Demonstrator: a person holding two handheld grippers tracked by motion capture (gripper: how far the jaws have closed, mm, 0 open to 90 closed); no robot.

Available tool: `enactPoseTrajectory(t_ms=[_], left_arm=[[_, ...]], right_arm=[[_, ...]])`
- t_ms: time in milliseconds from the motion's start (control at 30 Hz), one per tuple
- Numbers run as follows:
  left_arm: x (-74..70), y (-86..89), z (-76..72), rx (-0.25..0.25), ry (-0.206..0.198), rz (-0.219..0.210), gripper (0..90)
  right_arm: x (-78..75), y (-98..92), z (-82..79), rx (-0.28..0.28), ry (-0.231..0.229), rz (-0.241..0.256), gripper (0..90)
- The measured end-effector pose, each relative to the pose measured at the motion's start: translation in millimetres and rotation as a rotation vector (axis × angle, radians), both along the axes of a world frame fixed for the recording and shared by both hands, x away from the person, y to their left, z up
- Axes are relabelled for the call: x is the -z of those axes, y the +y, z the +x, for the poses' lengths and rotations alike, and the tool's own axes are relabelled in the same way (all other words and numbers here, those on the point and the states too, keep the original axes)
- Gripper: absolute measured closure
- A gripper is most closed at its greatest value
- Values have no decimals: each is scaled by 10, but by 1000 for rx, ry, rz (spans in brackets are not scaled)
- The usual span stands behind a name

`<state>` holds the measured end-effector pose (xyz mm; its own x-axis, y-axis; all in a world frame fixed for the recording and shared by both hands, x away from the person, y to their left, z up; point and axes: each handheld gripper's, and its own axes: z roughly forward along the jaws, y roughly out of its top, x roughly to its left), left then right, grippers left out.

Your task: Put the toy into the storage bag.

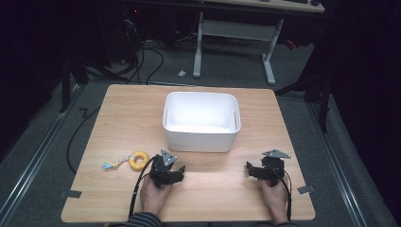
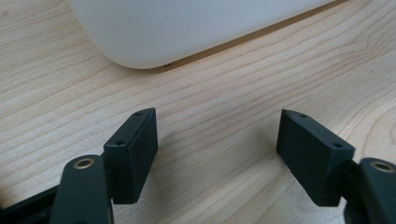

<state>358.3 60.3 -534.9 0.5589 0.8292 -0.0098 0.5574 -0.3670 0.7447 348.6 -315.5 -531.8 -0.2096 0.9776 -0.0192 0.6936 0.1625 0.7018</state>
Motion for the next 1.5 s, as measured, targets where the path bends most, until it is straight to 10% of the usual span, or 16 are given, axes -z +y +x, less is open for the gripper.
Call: enactPoseTrajectory(t_ms=[1500], left_arm=[[-1, -13, -7, 30, 14, 8, 206]], right_arm=[[-4, -3, -34, -16, -18, 4, 209]])
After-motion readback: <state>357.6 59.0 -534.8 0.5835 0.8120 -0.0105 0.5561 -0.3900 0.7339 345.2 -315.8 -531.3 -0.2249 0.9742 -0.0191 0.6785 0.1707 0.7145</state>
